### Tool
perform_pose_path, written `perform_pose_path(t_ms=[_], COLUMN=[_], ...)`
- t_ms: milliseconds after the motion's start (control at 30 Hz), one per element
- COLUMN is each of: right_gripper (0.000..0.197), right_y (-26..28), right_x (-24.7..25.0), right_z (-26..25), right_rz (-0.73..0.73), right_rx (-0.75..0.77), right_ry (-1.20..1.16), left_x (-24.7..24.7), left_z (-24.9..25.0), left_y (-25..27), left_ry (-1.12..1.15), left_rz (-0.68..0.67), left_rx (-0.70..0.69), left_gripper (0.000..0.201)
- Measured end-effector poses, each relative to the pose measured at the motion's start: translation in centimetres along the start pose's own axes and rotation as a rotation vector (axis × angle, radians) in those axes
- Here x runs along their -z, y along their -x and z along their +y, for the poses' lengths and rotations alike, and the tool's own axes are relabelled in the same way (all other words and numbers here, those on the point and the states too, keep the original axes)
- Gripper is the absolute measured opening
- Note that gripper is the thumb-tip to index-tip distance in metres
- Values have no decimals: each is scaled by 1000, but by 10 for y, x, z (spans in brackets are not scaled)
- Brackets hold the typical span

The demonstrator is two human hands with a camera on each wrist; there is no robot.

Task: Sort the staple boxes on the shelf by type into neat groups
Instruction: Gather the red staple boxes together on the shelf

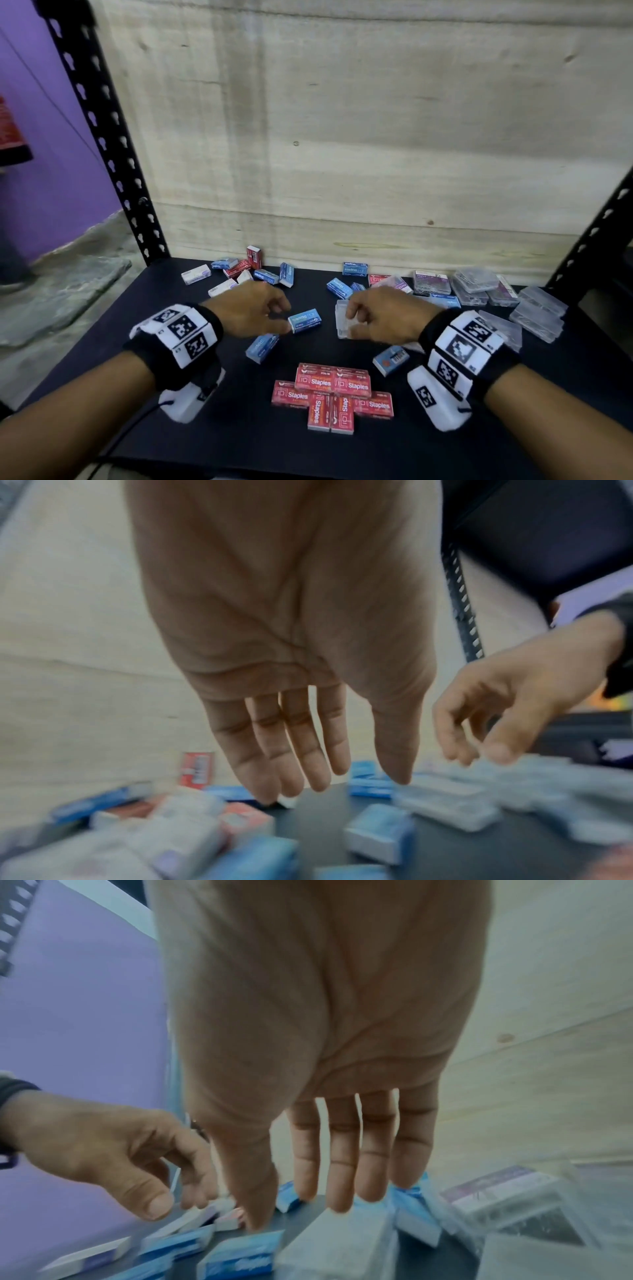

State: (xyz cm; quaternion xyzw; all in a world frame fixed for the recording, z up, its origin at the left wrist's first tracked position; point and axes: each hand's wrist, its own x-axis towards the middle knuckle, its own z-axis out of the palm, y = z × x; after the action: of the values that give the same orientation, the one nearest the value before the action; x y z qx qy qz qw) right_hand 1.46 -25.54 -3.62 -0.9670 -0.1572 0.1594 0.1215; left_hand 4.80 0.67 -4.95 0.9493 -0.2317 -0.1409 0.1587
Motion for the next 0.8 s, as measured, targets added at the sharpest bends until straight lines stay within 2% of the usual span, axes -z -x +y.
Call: perform_pose_path(t_ms=[167, 267, 400, 500, 700, 800], right_gripper=[23, 22, 37, 44, 29, 33], right_y=[-37, -58, -84, -98, -109, -107], right_x=[21, 31, 36, 33, 26, 25], right_z=[29, 49, 66, 72, 68, 69], right_rz=[146, 154, 68, 3, -23, -13], right_rx=[-118, -234, -370, -415, -434, -425], right_ry=[102, 138, 227, 262, 307, 337], left_x=[21, 27, 25, 19, 14, 17], left_z=[-47, -64, -72, -70, -66, -66], left_y=[-28, -41, -53, -61, -69, -68], left_ry=[-201, -231, -270, -327, -413, -379], left_rz=[99, 63, 41, 29, -1, 15], left_rx=[64, 62, 84, 120, 139, 143], left_gripper=[41, 39, 48, 56, 62, 62])
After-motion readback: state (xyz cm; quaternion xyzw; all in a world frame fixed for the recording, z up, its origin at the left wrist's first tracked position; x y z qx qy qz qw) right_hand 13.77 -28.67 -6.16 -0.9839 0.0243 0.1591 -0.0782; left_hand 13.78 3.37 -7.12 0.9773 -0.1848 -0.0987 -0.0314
